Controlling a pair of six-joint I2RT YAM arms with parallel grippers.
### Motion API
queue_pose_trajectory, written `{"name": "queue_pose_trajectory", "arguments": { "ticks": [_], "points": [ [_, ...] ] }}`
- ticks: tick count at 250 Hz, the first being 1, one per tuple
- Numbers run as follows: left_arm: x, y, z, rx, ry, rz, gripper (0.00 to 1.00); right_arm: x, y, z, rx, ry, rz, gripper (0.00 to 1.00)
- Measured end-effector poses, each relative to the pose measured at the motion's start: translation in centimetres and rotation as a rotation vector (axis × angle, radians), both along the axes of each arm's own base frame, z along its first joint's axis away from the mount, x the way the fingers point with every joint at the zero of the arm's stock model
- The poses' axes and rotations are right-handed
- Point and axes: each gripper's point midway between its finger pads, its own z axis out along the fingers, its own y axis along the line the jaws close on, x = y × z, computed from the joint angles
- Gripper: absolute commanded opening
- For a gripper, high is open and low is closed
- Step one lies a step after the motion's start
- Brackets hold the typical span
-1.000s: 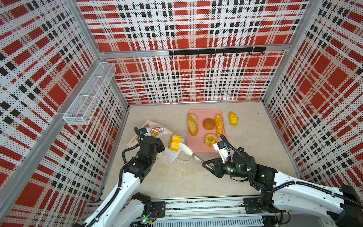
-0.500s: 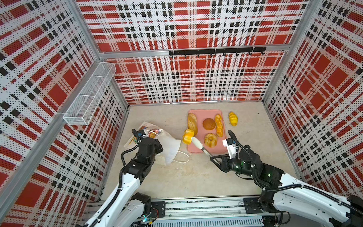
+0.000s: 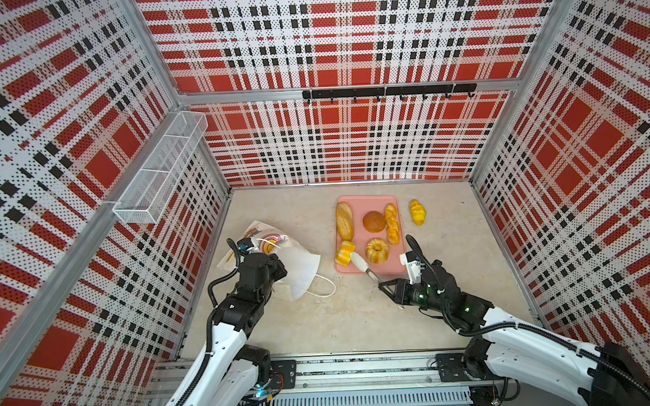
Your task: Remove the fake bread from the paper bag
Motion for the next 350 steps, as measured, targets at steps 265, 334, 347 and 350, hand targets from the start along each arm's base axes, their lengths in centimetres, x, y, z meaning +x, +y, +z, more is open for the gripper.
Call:
{"name": "queue_pose_trajectory", "arguments": {
  "ticks": [265, 334, 347, 350],
  "points": [
    [-0.6, -0.2, -0.1, -0.014, 0.015, -0.029, 0.0, -0.7, -3.8, -1.0, -0.222, 0.116, -0.102, 0.36],
    [-0.7, -0.3, 0.1, -0.019, 0.009, -0.04, 0.0, -2.0, -3.4, -0.7, -0.234, 0.142, -0.02, 0.16],
    [-0.7, -0.4, 0.1, -0.015, 0.008, -0.048, 0.0, -2.3, -3.0, -0.5, -0.223, 0.138, 0.006, 0.16],
    [-0.7, -0.4, 0.1, -0.015, 0.009, -0.05, 0.0, -2.3, -2.9, -0.4, -0.219, 0.138, 0.012, 0.16]
  ]
}}
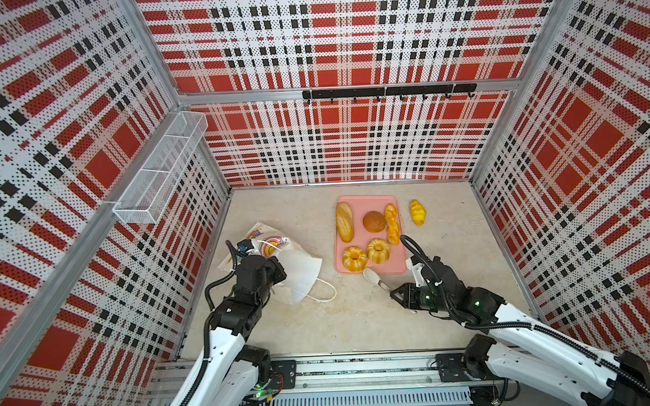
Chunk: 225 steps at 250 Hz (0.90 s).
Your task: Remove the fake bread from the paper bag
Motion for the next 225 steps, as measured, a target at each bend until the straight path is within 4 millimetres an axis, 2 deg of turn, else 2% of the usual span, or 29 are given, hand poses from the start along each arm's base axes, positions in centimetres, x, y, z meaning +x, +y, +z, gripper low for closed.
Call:
{"name": "queue_pose_trajectory", "arguments": {
  "ticks": [32, 68, 111, 153, 184, 225],
  "points": [
    [-0.1, -0.2, 0.0, 0.038, 0.001, -0.034, 0.0, -0.6, 1.5, 1.5, 0.041, -0.008, 0.088, 0.15],
    [-0.3, -0.2, 0.3, 0.102, -0.015, -0.079, 0.0, -1.2, 3.9, 4.8, 0.106, -0.04, 0.201, 0.15],
    [-0.5, -0.2, 0.3, 0.175, -0.042, -0.119, 0.0, -2.5, 6.8, 7.1, 0.174, -0.064, 0.315, 0.19],
    [-0.3, -0.8, 0.0, 0.263, -0.063, -0.203, 0.0, -3.5, 9.6, 6.6, 0.189, -0.049, 0.396, 0.19],
    [0.1, -1.8, 0.0, 0.346, -0.086, -0.304, 0.0, -3.0, 11.1, 5.8, 0.205, -0.044, 0.394, 0.17],
    [0.2, -3.1, -1.0, 0.402, -0.071, -0.423, 0.0, -2.5, 13.8, 3.6, 0.19, -0.043, 0.373, 0.16]
  ]
}}
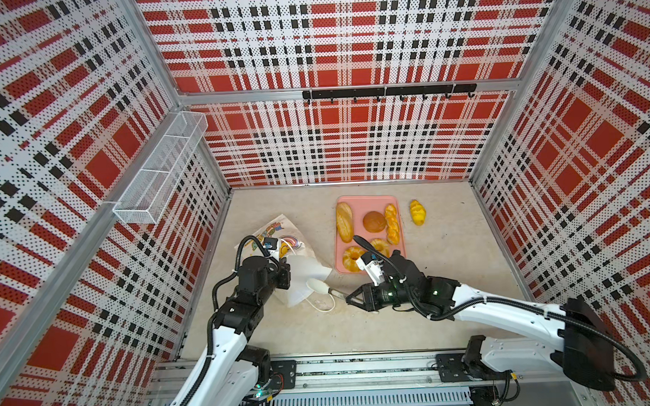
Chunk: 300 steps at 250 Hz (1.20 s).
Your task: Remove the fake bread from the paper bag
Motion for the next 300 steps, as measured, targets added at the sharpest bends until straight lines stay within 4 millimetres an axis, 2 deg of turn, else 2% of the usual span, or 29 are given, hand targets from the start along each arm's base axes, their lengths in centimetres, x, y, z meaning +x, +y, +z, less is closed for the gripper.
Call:
{"name": "queue_pose_trajectory", "arguments": {
  "ticks": [26, 55, 88, 107, 146, 177, 225, 300],
  "points": [
    [0.0, -0.4, -0.3, 0.019, 0.007, -0.037, 0.0, 0.7, 2.0, -1.7, 0.004, 0.004, -0.033, 0.16],
    [0.0, -0.7, -0.2, 0.014, 0.004, -0.05, 0.0, 1.8, 4.5, -4.4, 0.004, 0.02, -0.08, 0.16],
    [-0.1, -0.9, 0.1, -0.005, -0.004, -0.056, 0.0, 3.2, 7.5, -6.6, 0.022, 0.033, -0.133, 0.2],
    [-0.2, -1.0, 0.5, -0.021, -0.016, -0.061, 0.0, 3.7, 9.2, -6.9, 0.044, 0.019, -0.149, 0.23],
    [-0.7, -1.2, 1.3, -0.048, -0.046, -0.071, 0.0, 4.7, 12.0, -6.0, 0.142, -0.026, -0.172, 0.27],
    [-0.8, -1.2, 1.4, -0.07, -0.046, -0.065, 0.0, 5.4, 13.1, -6.1, 0.175, -0.034, -0.19, 0.33],
    [-1.2, -1.7, 0.3, -0.126, -0.018, -0.076, 0.0, 6.5, 14.1, -6.4, 0.198, -0.041, -0.215, 0.4],
    [-1.8, -2.1, 0.8, -0.181, -0.033, -0.091, 0.0, 9.1, 13.8, -6.6, 0.258, -0.027, -0.263, 0.42]
  ]
}}
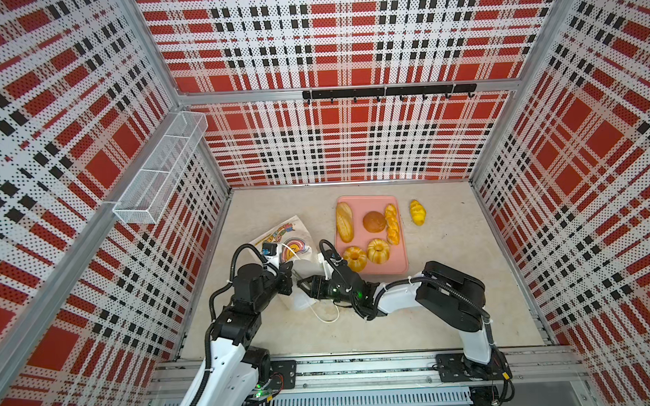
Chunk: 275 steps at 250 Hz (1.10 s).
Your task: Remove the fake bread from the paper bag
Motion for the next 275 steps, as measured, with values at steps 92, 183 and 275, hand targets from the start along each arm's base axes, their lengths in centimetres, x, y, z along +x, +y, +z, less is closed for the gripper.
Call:
{"name": "queue_pose_trajectory", "arguments": {
  "ticks": [92, 183, 275],
  "points": [
    [-0.5, -0.4, 0.6, -0.046, -0.005, -0.014, 0.0, 2.3, -1.7, -0.9, 0.066, 0.06, -0.023, 0.42],
    [-0.2, -0.1, 1.0, -0.08, -0.008, 0.025, 0.0, 1.0, -2.0, -2.2, -0.001, 0.127, 0.053, 0.42],
    [-0.4, -0.4, 1.2, -0.065, -0.023, 0.036, 0.0, 0.0, -2.3, -1.5, -0.036, 0.156, 0.095, 0.25]
  ]
}}
